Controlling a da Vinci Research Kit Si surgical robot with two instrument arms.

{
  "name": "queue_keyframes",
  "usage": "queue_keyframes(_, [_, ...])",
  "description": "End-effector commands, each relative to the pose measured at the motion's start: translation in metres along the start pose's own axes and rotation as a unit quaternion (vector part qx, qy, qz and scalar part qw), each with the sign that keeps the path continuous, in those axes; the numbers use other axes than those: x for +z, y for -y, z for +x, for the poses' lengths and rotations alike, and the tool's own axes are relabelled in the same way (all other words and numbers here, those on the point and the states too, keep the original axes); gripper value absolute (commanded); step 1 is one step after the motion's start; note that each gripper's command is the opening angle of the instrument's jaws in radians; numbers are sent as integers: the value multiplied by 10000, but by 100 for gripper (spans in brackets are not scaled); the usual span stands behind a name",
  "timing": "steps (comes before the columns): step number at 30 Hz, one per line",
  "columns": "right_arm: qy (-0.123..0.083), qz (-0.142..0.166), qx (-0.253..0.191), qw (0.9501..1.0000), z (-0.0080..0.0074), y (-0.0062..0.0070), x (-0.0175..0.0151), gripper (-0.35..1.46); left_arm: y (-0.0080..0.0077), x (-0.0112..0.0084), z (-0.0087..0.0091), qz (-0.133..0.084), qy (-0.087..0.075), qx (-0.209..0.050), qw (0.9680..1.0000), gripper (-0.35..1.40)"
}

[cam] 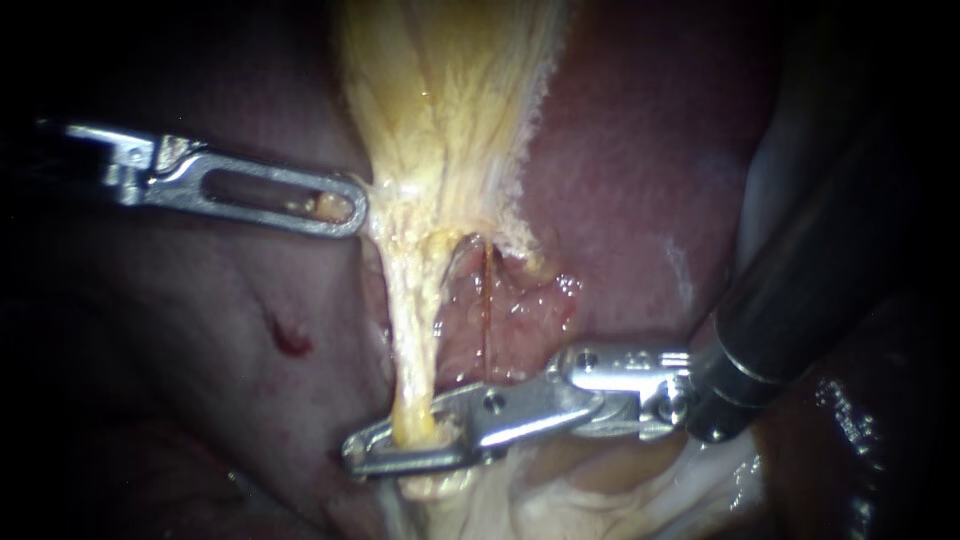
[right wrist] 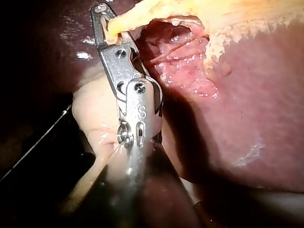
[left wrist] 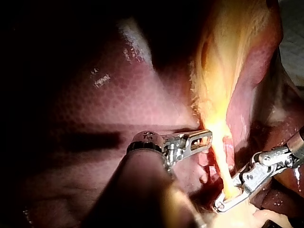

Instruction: Clipping second clip left tube

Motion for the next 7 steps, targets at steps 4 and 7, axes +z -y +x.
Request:
queue_keyframes(4, [1, 5, 1, 10000, 0, 0, 0, -35, 0, 0, 0, 1, 0, -1, 10000, -35])
queue_keyframes(7, [-1, 5, 30, 10000, 0, 0, 0, -35, 0, 0, 0, 1, 0, -2, 10000, -35])
